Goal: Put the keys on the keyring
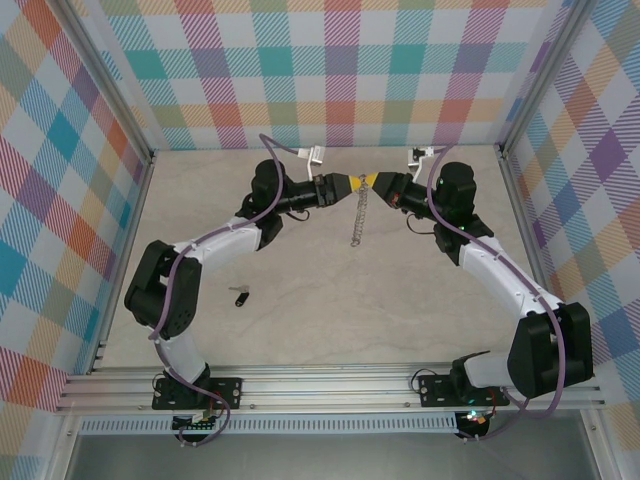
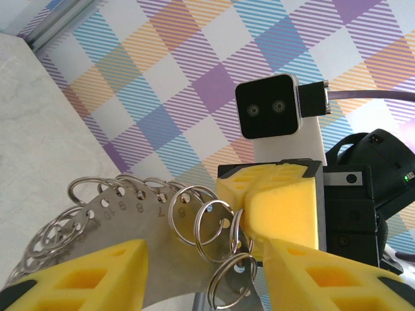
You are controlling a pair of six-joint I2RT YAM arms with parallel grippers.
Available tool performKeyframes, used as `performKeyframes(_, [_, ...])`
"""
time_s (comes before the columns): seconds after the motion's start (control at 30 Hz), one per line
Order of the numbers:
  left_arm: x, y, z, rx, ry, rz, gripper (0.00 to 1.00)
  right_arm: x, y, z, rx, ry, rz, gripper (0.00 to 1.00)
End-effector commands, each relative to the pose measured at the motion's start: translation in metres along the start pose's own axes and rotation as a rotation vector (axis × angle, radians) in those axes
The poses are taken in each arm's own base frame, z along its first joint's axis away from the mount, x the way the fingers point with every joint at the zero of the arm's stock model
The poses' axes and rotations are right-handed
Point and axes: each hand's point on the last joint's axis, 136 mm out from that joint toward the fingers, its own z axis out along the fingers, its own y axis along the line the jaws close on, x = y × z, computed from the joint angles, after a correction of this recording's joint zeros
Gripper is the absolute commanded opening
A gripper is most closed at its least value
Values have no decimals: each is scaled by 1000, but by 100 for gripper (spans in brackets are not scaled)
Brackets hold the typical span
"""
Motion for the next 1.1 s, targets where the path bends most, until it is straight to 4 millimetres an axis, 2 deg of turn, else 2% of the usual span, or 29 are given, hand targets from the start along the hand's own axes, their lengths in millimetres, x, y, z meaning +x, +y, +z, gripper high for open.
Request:
performKeyframes(0.0, [1, -13, 4, 72, -8, 12, 49, -7, 17, -6, -47, -29, -48, 0])
performKeyframes(0.63, [2, -12, -2, 42, -34, 18, 39, -8, 5, -10, -20, -41, -34, 0])
performKeyframes(0.8, [0, -14, -2, 46, -38, 24, 34, -7, 4, -10, -18, -42, -32, 0])
performKeyframes(1.07, [-2, -17, -2, 53, -43, 27, 31, -8, 1, -11, -13, -46, -31, 0])
